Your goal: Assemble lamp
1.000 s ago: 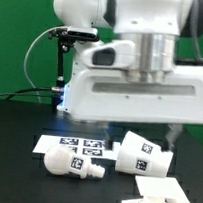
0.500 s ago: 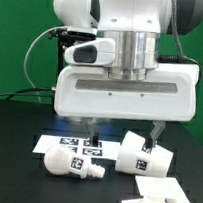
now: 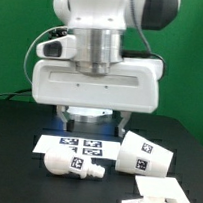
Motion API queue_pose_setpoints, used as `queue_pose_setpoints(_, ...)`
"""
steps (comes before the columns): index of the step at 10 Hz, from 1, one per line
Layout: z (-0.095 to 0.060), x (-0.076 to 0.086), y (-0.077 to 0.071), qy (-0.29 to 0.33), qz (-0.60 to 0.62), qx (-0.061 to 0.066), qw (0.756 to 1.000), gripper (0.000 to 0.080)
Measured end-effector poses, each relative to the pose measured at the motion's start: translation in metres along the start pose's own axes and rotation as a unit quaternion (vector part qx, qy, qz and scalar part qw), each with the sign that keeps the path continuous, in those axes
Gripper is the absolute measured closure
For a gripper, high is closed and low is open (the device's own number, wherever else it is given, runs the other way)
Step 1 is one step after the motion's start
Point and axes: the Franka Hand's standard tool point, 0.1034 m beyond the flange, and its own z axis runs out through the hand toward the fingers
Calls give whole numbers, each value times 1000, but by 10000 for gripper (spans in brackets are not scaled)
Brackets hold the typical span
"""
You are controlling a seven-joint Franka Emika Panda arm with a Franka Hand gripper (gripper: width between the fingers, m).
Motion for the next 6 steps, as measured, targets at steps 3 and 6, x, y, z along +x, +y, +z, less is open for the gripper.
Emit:
queue_pose_setpoints(3,2,0,-1,7,-7,0,1000,101)
queue_pose_setpoints(6,6,1,8,6,-17,0,1000,101)
